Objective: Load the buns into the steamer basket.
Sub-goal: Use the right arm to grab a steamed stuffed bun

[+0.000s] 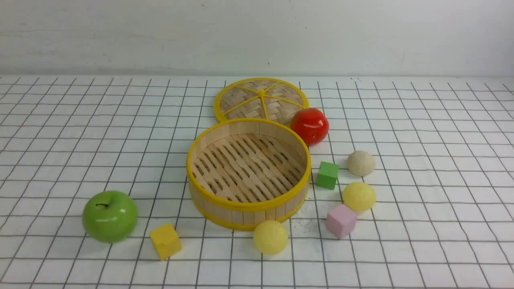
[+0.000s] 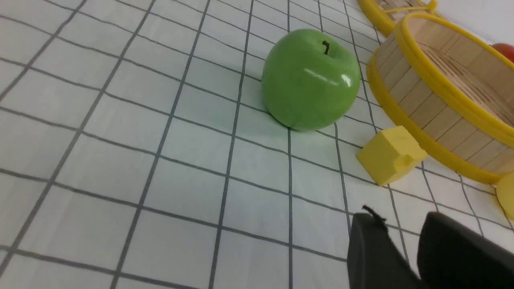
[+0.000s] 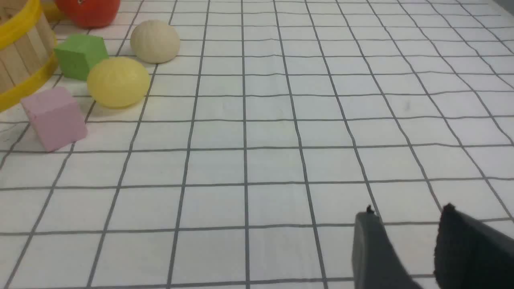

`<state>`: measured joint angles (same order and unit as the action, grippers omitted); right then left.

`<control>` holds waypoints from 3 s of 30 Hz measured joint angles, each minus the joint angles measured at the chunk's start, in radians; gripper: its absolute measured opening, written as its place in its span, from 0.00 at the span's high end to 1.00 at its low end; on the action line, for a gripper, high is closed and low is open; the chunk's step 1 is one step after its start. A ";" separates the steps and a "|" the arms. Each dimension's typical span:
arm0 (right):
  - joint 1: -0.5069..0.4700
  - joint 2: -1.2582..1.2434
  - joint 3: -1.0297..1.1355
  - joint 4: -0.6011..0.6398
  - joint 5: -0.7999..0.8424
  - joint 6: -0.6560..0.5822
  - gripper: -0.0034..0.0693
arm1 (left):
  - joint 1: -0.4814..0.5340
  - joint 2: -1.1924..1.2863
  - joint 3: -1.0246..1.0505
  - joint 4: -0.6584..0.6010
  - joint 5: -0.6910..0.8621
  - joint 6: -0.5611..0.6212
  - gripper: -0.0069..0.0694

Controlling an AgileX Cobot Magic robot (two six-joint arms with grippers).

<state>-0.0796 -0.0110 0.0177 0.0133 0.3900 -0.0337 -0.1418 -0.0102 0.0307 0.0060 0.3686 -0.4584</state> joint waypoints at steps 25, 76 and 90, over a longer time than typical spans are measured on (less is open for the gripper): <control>0.000 0.000 0.000 -0.072 0.000 0.000 0.62 | 0.000 0.000 0.000 0.000 0.000 0.000 0.64; 0.000 0.431 -0.709 -0.164 -0.272 0.465 0.62 | 0.000 0.000 0.000 0.000 0.000 0.000 0.60; 0.000 0.923 -0.721 -0.205 -0.095 0.569 0.62 | 0.000 0.000 0.000 0.000 0.000 0.000 0.60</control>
<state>-0.0796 0.9119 -0.7034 -0.1920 0.2945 0.5356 -0.1418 -0.0102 0.0307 0.0060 0.3686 -0.4584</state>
